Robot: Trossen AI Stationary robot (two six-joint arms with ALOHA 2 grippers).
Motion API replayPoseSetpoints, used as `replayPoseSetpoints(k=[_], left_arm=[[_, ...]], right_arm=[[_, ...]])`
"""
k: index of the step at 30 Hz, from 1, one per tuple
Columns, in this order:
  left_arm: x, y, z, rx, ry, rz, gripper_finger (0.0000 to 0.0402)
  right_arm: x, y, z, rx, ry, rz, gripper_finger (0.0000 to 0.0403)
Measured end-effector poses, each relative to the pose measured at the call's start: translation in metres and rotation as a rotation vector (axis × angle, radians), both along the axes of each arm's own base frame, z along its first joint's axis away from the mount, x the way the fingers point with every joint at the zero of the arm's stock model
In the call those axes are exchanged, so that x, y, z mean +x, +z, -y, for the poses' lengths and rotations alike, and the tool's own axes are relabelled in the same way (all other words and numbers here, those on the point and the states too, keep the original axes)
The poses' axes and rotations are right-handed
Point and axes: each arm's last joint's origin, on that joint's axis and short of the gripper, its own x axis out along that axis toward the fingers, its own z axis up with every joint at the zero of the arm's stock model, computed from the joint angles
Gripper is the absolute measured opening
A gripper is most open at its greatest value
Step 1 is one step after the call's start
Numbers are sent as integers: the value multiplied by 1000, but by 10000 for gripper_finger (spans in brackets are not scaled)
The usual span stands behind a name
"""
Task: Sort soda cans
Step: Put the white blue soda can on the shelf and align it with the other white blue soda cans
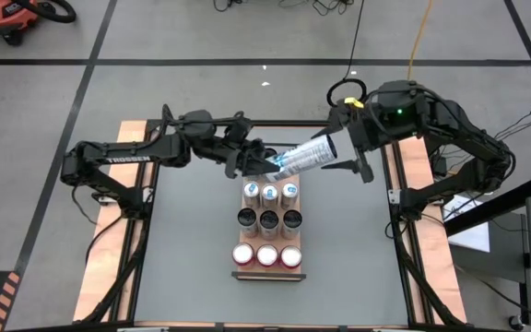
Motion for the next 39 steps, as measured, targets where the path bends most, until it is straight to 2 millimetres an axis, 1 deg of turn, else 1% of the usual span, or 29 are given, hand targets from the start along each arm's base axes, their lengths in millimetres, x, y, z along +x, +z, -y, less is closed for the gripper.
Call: replayPoseSetpoints(k=[4,8,13,18,22,27,32,39], left_arm=[[0,0,0,59,10,12,249],[-1,10,0,192,55,80,249],[-2,19,-2,366,163,144,249],[-4,31,-5,521,289,152,249],[-4,32,-8,619,380,124,250],[-5,37,-8,703,475,134,251],[-4,36,-2,737,493,121,251],[-3,36,5,737,498,124,252]], right_arm=[[-1,0,0,134,-45,-24,318],[-4,1,-1,309,-106,-49,332],[-7,1,-1,532,-188,-103,338],[-8,1,0,653,-255,-114,338],[-6,5,1,697,-312,-65,338],[-9,17,4,724,-377,79,338],[-13,28,6,702,-434,225,338],[-12,40,6,658,-381,347,338]])
